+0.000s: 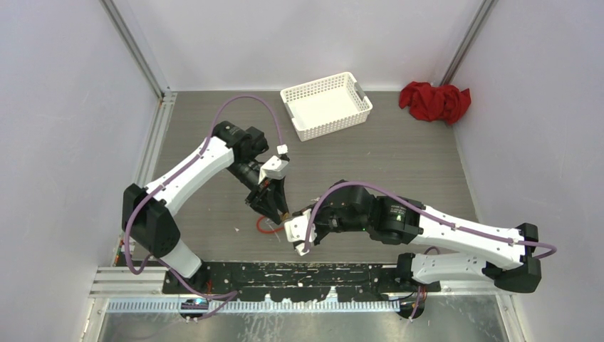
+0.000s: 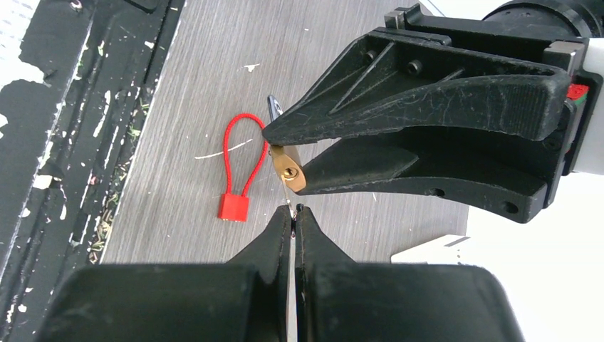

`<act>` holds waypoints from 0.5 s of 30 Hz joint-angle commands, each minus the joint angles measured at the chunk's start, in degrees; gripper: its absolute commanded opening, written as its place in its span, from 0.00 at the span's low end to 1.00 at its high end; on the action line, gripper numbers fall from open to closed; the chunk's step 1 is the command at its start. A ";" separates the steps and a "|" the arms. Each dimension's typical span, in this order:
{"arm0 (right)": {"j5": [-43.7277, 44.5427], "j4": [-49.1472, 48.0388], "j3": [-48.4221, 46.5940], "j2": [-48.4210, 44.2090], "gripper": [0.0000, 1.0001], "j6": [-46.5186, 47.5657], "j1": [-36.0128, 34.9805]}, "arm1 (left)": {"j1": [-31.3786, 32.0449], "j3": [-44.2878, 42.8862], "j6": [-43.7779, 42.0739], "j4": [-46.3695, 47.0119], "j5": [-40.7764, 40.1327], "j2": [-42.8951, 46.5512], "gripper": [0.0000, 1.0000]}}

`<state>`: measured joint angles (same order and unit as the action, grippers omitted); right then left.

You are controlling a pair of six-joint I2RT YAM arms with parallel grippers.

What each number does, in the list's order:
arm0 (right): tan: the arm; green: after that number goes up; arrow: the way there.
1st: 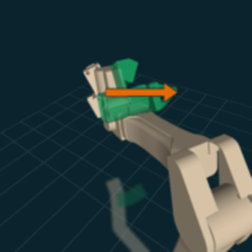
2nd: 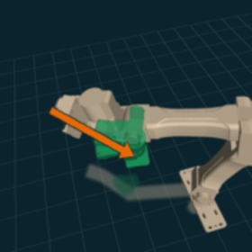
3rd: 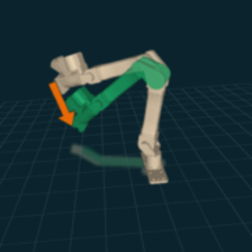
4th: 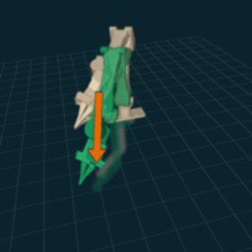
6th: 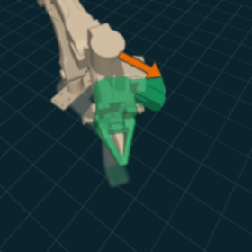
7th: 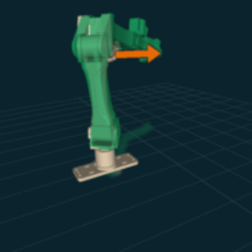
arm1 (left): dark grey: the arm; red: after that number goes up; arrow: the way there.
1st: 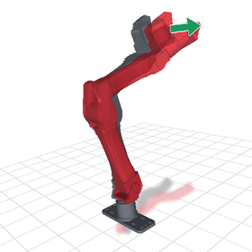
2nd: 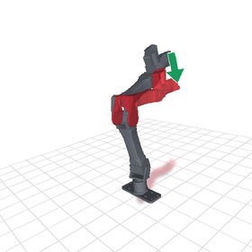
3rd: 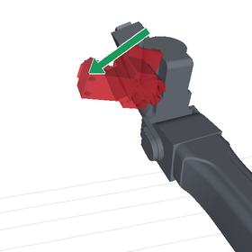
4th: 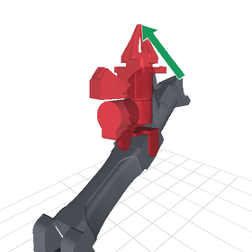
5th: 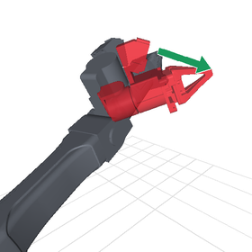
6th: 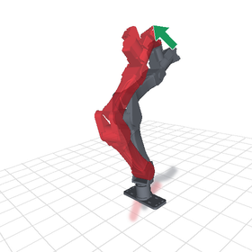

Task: Unlock with the key

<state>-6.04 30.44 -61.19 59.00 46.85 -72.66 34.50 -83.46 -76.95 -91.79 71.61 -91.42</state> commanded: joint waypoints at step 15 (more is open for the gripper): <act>1.84 -3.55 -0.61 -0.21 0.01 1.71 -0.28 | 0.65 -2.85 0.38 -10.01 2.61 -0.05 0.00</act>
<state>-4.73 30.02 -61.19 59.00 47.68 -72.66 34.87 -84.18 -76.90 -91.79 71.64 -91.72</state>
